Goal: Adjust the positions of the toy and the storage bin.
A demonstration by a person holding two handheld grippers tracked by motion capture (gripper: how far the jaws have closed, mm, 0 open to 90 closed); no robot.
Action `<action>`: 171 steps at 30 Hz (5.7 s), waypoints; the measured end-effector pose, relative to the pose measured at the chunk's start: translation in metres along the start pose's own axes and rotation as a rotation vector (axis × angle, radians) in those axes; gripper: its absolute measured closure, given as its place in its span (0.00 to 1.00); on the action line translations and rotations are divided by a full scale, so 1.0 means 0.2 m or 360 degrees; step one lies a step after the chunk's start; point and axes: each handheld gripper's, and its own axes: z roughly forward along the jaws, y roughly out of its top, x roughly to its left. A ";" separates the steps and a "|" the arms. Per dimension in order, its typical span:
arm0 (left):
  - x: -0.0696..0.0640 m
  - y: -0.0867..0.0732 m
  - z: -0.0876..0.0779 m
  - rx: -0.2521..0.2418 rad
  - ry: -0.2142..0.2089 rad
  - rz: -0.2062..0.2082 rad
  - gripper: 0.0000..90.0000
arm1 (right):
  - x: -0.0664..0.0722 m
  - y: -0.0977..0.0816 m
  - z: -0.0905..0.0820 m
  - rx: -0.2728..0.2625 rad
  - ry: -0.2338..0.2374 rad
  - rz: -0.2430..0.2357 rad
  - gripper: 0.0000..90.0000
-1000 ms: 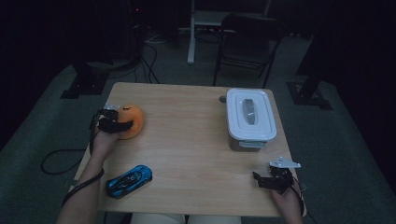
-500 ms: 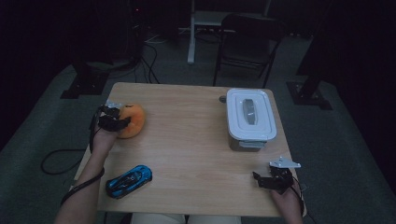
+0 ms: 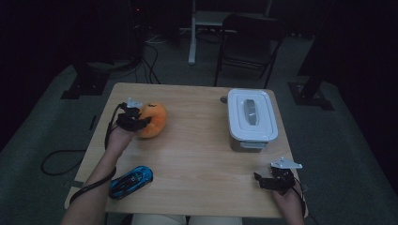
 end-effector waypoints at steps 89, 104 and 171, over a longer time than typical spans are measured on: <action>-0.03 -0.30 -0.36 0.0098 -0.0081 -0.0005 0.00 | 0.00 0.00 0.00 0.0013 0.0003 0.0001 0.15; -0.27 -0.17 -0.19 0.0002 -0.0253 0.0095 0.00 | -0.08 0.00 -0.02 -0.0030 -0.0022 0.0096 0.15; -0.94 0.35 0.78 -0.0007 -0.0423 0.0299 0.01 | -0.55 0.41 0.25 -0.0173 -0.0363 0.0289 0.16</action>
